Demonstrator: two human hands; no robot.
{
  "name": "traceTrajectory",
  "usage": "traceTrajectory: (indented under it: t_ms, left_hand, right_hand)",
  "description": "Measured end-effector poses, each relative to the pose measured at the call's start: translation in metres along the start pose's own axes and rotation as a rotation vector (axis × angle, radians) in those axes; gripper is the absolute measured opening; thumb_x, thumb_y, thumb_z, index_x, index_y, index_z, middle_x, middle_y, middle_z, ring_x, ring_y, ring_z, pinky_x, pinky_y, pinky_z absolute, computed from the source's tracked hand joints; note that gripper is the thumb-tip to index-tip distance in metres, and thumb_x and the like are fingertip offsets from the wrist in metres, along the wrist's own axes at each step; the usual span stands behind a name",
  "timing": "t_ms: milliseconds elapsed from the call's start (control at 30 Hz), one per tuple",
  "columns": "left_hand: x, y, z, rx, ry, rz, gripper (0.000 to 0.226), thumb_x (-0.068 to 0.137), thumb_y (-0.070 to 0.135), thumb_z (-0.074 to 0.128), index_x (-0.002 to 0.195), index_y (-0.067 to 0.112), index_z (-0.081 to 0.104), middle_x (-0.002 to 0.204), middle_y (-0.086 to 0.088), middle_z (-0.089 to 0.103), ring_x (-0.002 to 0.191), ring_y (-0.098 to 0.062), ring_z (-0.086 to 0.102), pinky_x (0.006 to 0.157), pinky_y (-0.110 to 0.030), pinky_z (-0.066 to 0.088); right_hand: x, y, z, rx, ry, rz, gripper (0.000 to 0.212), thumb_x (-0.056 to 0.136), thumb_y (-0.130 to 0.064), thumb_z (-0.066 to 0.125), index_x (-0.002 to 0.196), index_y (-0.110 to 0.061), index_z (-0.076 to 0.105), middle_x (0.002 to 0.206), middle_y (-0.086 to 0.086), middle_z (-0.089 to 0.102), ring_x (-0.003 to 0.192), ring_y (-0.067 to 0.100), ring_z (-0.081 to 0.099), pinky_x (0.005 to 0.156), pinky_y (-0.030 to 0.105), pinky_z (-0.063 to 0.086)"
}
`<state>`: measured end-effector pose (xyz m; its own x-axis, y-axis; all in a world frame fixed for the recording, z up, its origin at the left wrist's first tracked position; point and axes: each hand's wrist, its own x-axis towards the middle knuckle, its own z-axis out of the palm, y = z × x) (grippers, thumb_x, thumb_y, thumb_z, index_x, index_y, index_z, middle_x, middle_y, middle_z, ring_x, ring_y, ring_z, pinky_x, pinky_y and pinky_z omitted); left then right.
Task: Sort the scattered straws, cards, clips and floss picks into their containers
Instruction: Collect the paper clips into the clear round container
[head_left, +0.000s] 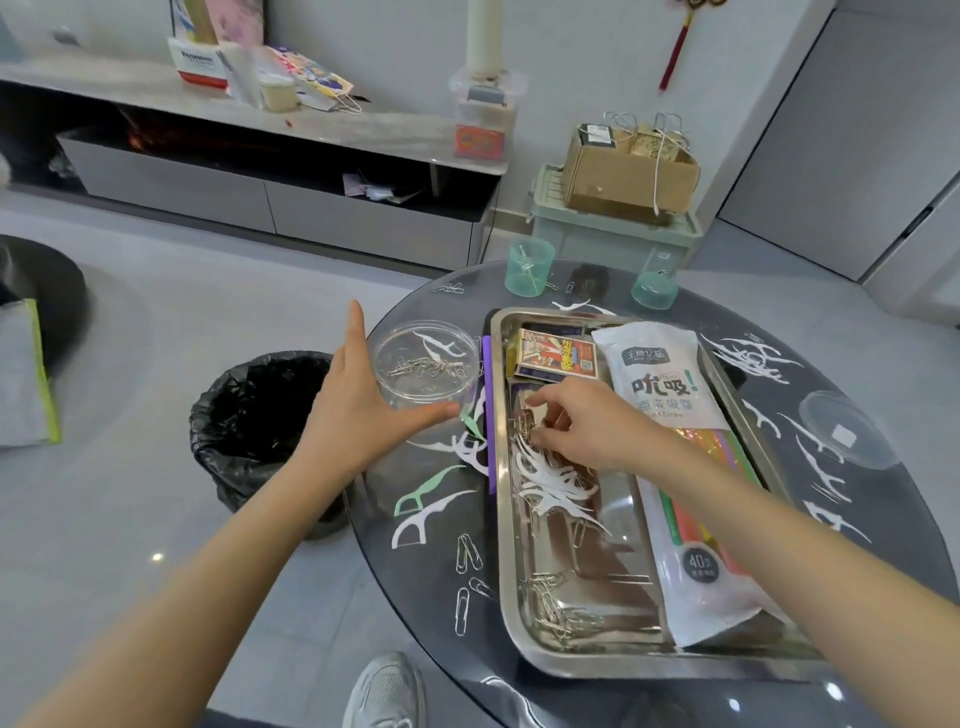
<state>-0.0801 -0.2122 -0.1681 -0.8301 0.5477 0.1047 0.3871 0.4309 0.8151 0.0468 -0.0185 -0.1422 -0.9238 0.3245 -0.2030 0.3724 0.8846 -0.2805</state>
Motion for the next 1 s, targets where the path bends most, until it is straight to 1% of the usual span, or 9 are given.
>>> traceTrajectory:
  t_ms: [100, 167, 233, 333, 500, 700, 833, 900, 1000]
  left_hand:
    - [0.003, 0.0, 0.004, 0.012, -0.023, 0.065, 0.147, 0.042, 0.065, 0.079, 0.149, 0.031, -0.015, 0.152, -0.008, 0.028, 0.137, -0.021, 0.033, 0.105, -0.032, 0.03]
    - [0.005, 0.001, 0.009, -0.003, -0.021, 0.09, 0.147, 0.04, 0.067, 0.077, 0.149, 0.032, -0.015, 0.153, -0.007, 0.027, 0.136, -0.022, 0.035, 0.107, -0.036, 0.033]
    - [0.007, 0.003, 0.013, -0.019, -0.004, 0.106, 0.146, 0.043, 0.062, 0.081, 0.15, 0.031, -0.014, 0.153, -0.006, 0.028, 0.137, -0.022, 0.034, 0.11, -0.04, 0.035]
    - [0.01, 0.002, 0.017, -0.03, 0.033, 0.128, 0.14, 0.053, 0.048, 0.087, 0.15, 0.031, -0.011, 0.148, -0.004, 0.035, 0.134, -0.018, 0.037, 0.108, -0.038, 0.035]
    - [0.01, 0.005, 0.015, -0.086, 0.078, 0.133, 0.133, 0.056, 0.051, 0.083, 0.151, 0.03, -0.007, 0.141, -0.002, 0.039, 0.127, -0.013, 0.041, 0.103, -0.033, 0.038]
    - [-0.003, 0.017, -0.002, -0.16, 0.076, 0.176, 0.136, 0.048, 0.061, 0.078, 0.15, 0.037, -0.008, 0.137, 0.002, 0.042, 0.122, -0.006, 0.042, 0.097, -0.021, 0.033]
    - [-0.02, 0.025, -0.009, -0.166, 0.035, 0.196, 0.137, 0.044, 0.063, 0.076, 0.148, 0.042, -0.011, 0.13, 0.008, 0.042, 0.12, -0.005, 0.044, 0.094, -0.016, 0.033]
    - [-0.027, 0.027, -0.01, -0.163, 0.017, 0.191, 0.137, 0.043, 0.061, 0.079, 0.148, 0.042, -0.007, 0.129, 0.01, 0.043, 0.118, -0.003, 0.045, 0.091, -0.012, 0.032]
    - [-0.035, 0.027, -0.009, -0.165, 0.002, 0.162, 0.138, 0.043, 0.058, 0.082, 0.151, 0.038, -0.002, 0.133, 0.011, 0.043, 0.116, -0.002, 0.045, 0.085, -0.006, 0.031]
  right_hand:
    - [0.006, -0.005, 0.002, -0.04, -0.03, -0.046, 0.049, 0.089, -0.033, 0.062, 0.134, -0.019, 0.048, 0.109, 0.0, 0.045, 0.109, 0.019, 0.049, 0.09, 0.027, 0.038]
    - [0.007, -0.006, 0.003, -0.071, -0.02, -0.065, 0.043, 0.088, -0.031, 0.064, 0.126, -0.018, 0.052, 0.105, -0.004, 0.042, 0.104, 0.015, 0.046, 0.085, 0.023, 0.034]
    - [0.008, -0.007, 0.003, -0.094, -0.009, -0.083, 0.03, 0.087, -0.026, 0.066, 0.114, -0.019, 0.056, 0.105, -0.004, 0.045, 0.098, 0.012, 0.044, 0.083, 0.021, 0.034]
    - [0.009, -0.008, 0.001, -0.095, -0.03, -0.102, 0.016, 0.085, -0.022, 0.067, 0.092, -0.022, 0.053, 0.099, -0.004, 0.047, 0.09, 0.011, 0.044, 0.078, 0.022, 0.036]
    - [0.006, -0.009, -0.002, 0.007, -0.02, -0.106, 0.011, 0.083, -0.012, 0.066, 0.082, -0.02, 0.058, 0.085, -0.006, 0.058, 0.083, 0.012, 0.055, 0.075, 0.023, 0.046]
    - [-0.002, -0.008, 0.001, 0.088, 0.038, -0.051, 0.018, 0.083, -0.002, 0.056, 0.09, -0.014, 0.068, 0.093, 0.001, 0.067, 0.084, 0.013, 0.058, 0.077, 0.026, 0.05]
    - [-0.001, -0.013, 0.004, 0.021, 0.115, -0.01, 0.025, 0.09, -0.021, 0.057, 0.113, -0.011, 0.061, 0.104, 0.005, 0.063, 0.093, 0.02, 0.058, 0.082, 0.034, 0.048]
    - [0.002, -0.017, 0.006, -0.055, 0.094, -0.011, 0.028, 0.089, -0.029, 0.063, 0.112, -0.012, 0.062, 0.103, 0.003, 0.059, 0.094, 0.019, 0.055, 0.078, 0.03, 0.044]
    - [0.004, -0.024, 0.007, -0.129, 0.068, 0.022, 0.021, 0.085, -0.021, 0.067, 0.102, -0.007, 0.066, 0.103, 0.008, 0.063, 0.094, 0.024, 0.059, 0.079, 0.035, 0.05]
